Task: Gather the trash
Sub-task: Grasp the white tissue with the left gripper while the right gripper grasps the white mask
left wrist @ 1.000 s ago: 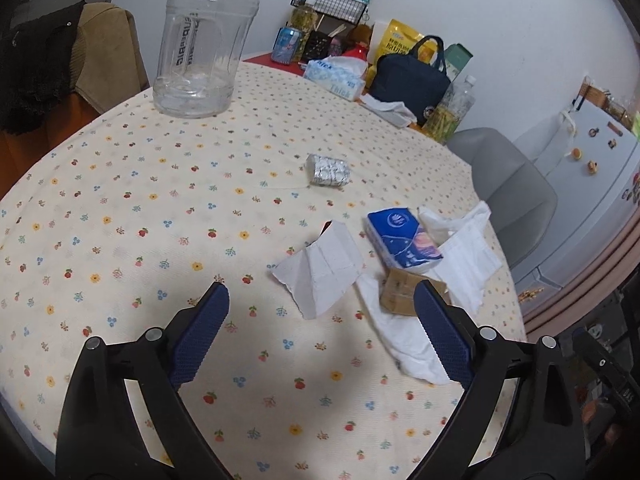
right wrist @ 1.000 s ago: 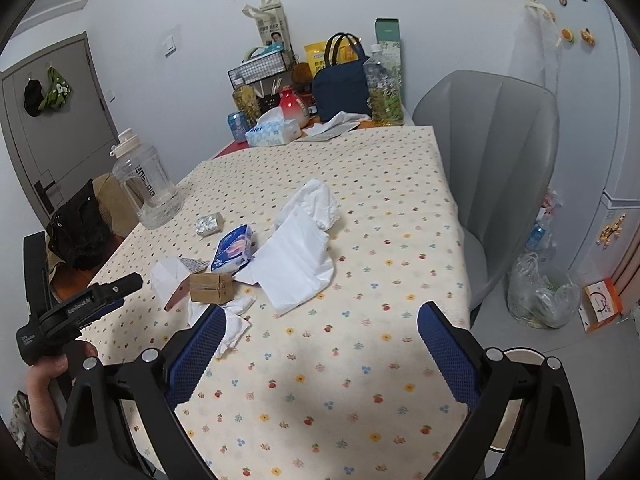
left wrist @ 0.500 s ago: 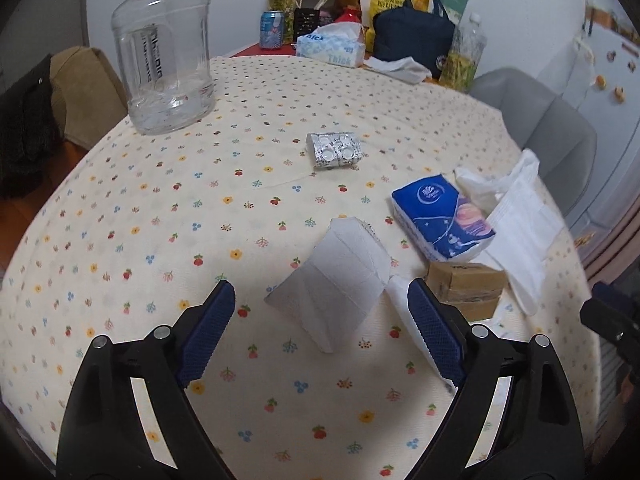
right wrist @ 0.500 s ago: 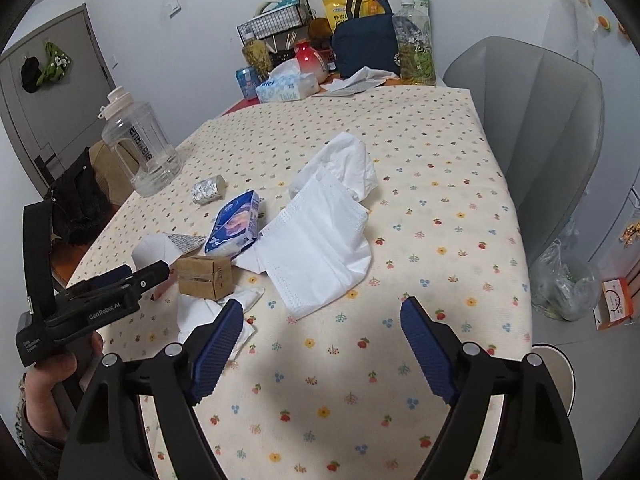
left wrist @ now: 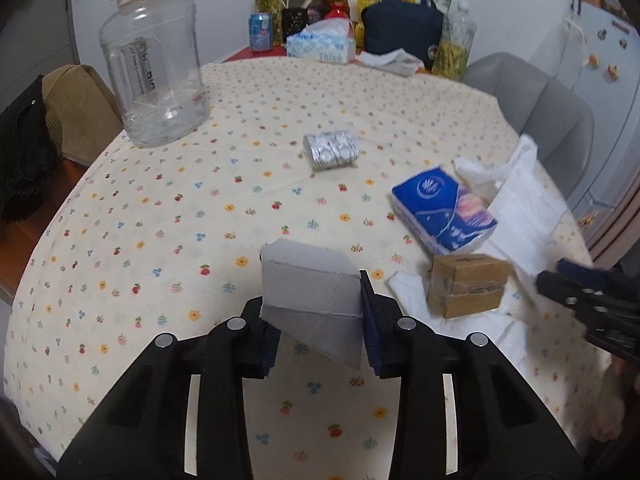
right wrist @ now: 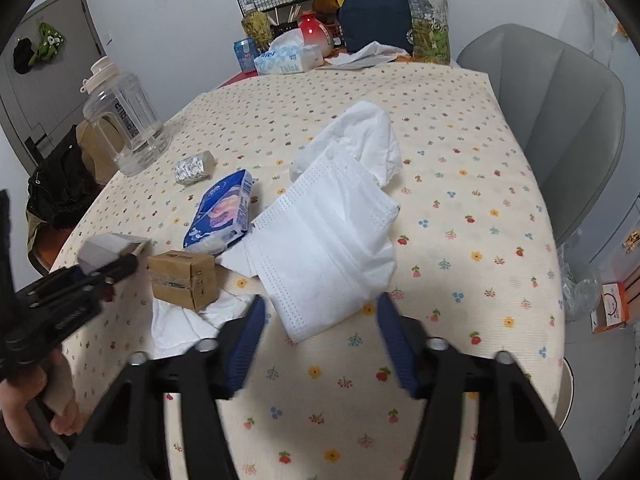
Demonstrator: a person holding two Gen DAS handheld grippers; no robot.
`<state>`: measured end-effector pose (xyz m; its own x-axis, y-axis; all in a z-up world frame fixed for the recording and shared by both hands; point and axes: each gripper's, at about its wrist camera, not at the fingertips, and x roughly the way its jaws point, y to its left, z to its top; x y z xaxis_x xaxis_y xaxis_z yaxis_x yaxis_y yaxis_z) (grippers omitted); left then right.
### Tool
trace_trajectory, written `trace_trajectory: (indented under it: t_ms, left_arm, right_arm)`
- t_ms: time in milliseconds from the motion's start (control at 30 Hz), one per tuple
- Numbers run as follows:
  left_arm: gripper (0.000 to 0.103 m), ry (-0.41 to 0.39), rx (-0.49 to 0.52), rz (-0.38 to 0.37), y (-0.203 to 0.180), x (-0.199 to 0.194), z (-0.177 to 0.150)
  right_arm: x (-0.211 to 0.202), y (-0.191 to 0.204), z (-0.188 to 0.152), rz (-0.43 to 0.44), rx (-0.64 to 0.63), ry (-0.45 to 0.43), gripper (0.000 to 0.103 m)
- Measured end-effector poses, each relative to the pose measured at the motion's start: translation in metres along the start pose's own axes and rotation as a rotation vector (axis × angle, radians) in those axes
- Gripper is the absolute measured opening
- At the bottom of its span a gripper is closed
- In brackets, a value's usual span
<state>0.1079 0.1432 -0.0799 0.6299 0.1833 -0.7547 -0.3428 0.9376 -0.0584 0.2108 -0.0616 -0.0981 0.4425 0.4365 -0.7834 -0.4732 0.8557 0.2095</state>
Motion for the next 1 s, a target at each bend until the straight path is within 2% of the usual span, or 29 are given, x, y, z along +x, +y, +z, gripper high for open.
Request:
trace_trajectory:
  t_ms: [67, 200, 767, 1000]
  left_arm:
    - [0.034, -0.02, -0.022, -0.021, 0.005, -0.012, 0.001]
    - [0.034, -0.046, -0.036, -0.068, 0.005, -0.029, 0.003]
    - [0.034, -0.12, 0.071, -0.201, -0.076, -0.063, 0.017]
    - [0.034, -0.127, 0.129, -0.246, -0.113, -0.068, 0.021]
  right_arm:
    - [0.004, -0.003, -0.001, 0.022, 0.01, 0.02, 0.012]
    - [-0.008, -0.006, -0.006, 0.053, 0.022, -0.008, 0.005]
    - [-0.107, -0.045, -0.018, 0.149, 0.102, -0.174, 0.004]
    - [-0.132, -0.07, -0.02, 0.108, 0.135, -0.236, 0.004]
